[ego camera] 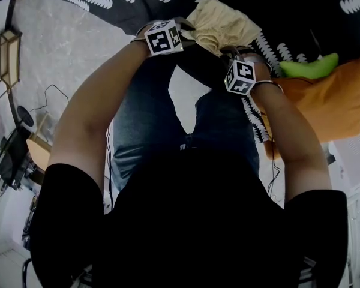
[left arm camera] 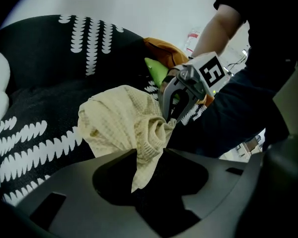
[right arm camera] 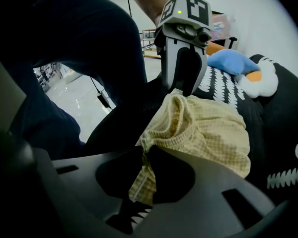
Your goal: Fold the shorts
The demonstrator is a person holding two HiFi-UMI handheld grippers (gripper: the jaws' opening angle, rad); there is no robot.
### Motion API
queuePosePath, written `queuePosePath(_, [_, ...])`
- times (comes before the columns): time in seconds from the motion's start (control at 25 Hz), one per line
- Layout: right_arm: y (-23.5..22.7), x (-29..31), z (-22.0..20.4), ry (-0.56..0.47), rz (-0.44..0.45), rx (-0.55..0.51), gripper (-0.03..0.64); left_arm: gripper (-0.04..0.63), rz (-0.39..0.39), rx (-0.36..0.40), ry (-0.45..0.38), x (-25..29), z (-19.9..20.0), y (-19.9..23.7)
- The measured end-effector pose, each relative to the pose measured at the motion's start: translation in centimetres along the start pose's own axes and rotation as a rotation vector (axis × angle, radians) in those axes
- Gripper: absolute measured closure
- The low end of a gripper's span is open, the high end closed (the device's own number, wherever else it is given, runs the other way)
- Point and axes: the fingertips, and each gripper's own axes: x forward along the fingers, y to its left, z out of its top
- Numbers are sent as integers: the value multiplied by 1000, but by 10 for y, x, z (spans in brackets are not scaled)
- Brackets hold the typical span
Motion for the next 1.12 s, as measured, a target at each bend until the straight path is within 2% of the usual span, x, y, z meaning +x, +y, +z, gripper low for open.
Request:
queuePosePath(0.16, [2, 6, -1, 23, 2, -19, 557, 406, -10, -44, -57, 0, 14, -3])
queuePosePath(0.24, [3, 9, 0, 30, 2, -23, 557, 432, -4, -40, -44, 7, 16, -5])
queuePosePath(0.36, [5, 12, -1, 34, 3, -6, 555, 507, 10, 30, 45, 22, 8, -8])
queuePosePath(0.48, [7, 15, -4, 43, 3, 12, 555, 523, -9, 120, 116, 29, 0, -16])
queuePosePath(0.56, [8, 17, -7, 45, 6, 15, 555, 529, -23, 133, 130, 30, -5, -17])
queuePosePath(0.76, [8, 22, -10, 47, 10, 57, 557, 552, -31, 99, 166, 24, -27, -9])
queuePosePath(0.96, [9, 24, -11, 53, 6, 104, 557, 578, -9, 44, 253, 20, -71, -7])
queuePosePath(1.12, [10, 20, -9, 65, 4, 127, 542, 578, 26, -30, 232, 6, -84, -5])
